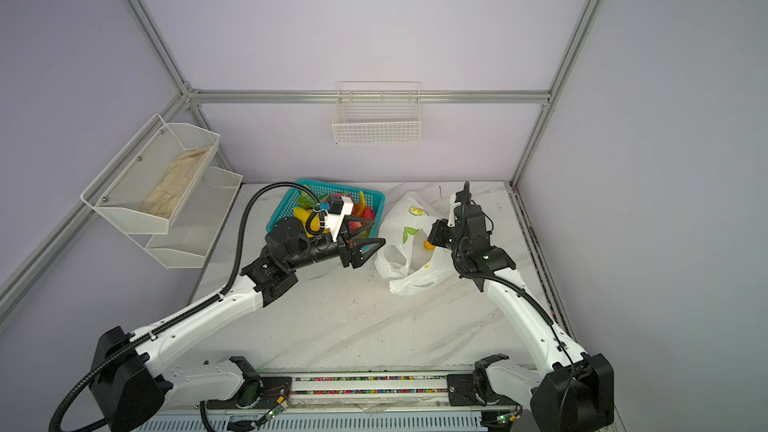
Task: Place the fake fruits into the plastic bag and tie a complex knot
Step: 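Return the left gripper to the basket and grasp the pink peach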
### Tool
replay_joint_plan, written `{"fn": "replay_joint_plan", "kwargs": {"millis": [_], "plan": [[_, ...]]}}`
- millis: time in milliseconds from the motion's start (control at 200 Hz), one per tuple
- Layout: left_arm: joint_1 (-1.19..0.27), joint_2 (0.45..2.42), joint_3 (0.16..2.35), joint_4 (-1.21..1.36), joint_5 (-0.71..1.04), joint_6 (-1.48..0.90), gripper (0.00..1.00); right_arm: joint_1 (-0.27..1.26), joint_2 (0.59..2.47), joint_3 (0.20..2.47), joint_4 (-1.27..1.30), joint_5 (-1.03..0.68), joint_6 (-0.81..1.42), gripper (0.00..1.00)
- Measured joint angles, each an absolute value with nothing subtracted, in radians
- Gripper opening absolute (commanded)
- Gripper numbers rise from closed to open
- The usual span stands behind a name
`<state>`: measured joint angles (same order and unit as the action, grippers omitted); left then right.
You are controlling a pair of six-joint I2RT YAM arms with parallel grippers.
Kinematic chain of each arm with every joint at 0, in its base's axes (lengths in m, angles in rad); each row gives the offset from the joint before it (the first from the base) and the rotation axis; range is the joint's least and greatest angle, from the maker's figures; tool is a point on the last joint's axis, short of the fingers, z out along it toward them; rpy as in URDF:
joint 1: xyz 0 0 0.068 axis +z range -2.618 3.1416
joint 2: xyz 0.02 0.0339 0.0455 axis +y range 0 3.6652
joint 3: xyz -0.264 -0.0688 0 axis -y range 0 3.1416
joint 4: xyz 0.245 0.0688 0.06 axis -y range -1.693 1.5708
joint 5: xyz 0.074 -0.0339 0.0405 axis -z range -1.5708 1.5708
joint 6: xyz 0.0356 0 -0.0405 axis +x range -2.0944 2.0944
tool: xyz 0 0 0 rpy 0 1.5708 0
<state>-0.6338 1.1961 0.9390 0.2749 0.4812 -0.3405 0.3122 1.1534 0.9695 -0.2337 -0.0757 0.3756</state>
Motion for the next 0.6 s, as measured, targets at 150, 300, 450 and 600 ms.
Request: {"fn": "replay_joint_plan", "kwargs": {"millis": [150, 300, 450, 600], "plan": [[-0.529, 1.177, 0.936, 0.177, 0.341, -0.295, 0.81, 0.312, 1.154, 0.98, -0.238, -0.043, 0.347, 0.0], [-0.466, 1.341, 1.008, -0.008, 0.212, -0.184, 0.8, 0.312, 1.156, 0.98, -0.24, -0.04, 0.329, 0.0], [-0.434, 1.534, 1.126, -0.15, 0.164, -0.1, 0.75, 0.312, 1.156, 0.98, -0.241, -0.039, 0.32, 0.0], [-0.427, 1.676, 1.282, -0.259, 0.15, -0.033, 0.69, 0.312, 1.156, 0.98, -0.245, -0.033, 0.31, 0.0]]}}
